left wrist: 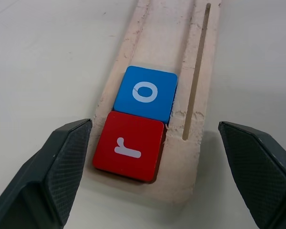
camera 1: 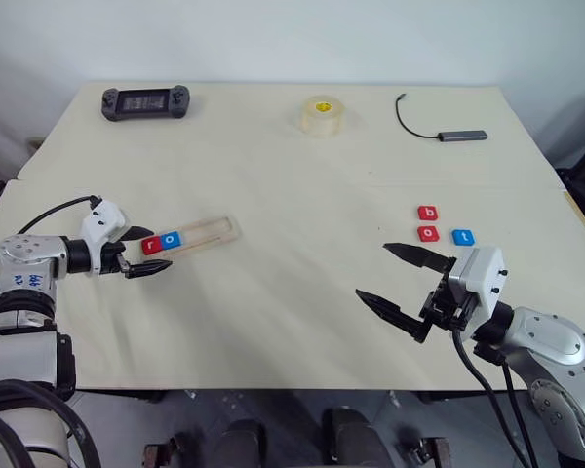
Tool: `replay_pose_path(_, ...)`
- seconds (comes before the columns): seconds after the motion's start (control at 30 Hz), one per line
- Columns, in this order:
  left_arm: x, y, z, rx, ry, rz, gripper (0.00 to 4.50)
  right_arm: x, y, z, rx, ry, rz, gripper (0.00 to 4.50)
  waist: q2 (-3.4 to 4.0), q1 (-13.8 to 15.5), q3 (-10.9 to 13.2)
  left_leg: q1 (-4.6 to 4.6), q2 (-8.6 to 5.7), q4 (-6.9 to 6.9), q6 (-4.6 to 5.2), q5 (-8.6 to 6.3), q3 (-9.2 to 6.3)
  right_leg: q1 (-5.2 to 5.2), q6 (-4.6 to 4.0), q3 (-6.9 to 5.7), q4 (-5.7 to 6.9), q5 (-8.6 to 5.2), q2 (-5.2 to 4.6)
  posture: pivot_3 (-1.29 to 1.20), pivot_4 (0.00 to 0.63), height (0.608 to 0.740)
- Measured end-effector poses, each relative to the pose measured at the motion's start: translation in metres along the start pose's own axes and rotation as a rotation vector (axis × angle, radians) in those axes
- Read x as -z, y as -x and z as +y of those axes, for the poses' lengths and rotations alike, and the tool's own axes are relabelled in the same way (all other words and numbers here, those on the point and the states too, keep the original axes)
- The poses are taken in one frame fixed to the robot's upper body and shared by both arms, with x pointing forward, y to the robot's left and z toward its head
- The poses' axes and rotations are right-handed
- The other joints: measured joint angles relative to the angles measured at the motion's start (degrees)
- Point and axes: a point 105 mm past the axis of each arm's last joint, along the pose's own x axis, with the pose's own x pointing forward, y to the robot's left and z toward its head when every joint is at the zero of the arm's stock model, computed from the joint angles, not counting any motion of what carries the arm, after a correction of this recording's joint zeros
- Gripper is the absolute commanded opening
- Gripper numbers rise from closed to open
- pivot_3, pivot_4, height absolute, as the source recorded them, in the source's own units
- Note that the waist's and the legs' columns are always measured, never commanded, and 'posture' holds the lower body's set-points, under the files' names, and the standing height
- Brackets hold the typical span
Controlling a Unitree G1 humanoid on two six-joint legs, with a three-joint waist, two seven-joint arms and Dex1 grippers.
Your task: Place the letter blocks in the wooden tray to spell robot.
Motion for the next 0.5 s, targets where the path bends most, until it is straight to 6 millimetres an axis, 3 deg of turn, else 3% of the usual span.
replay_pose_path(0.33, 0.007, 0.013, -0.019, 0.090, 0.022, -0.065, 4.50, 0.001, -0.008, 0.006, -0.014, -0.026, -0.035, 4.45, 0.02, -0.07, 0.00, 0.01, 0.02, 0.00, 0.00, 0.00, -0.01, 0.01, 0.00, 0.00, 0.00, 0.00, -0.32, 0.00, 0.150, 0.740)
replay_pose_path(0.5, 0.011, 0.017, -0.020, 0.041, 0.009, -0.082, 4.50, 0.002, -0.015, 0.007, -0.031, -0.032, -0.059, 4.45, 0.01, 0.06, 0.00, 0.00, 0.01, 0.03, -0.01, 0.00, -0.04, 0.02, 0.00, -0.02, -0.07, 0.00, -0.35, 0.00, 0.150, 0.740)
